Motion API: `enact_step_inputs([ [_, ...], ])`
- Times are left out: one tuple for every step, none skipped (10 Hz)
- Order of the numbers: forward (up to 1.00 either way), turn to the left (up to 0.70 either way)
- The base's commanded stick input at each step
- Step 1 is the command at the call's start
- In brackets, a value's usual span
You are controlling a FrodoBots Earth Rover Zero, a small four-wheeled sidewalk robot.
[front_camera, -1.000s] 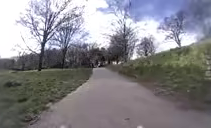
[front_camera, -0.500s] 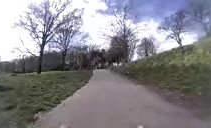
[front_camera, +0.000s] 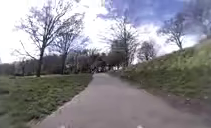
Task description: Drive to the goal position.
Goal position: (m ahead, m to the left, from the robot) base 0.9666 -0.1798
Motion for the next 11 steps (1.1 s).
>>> enact_step_inputs([
  [0.85,0.01],
  [0.85,0.01],
  [0.85,0.01],
  [0.85,0.01],
  [0.85,0.01],
  [0.85,0.01],
  [0.85,0.01],
  [0.85,0.01],
  [0.85,0.01],
  [0.85,0.01],
  [0.85,0.01],
])
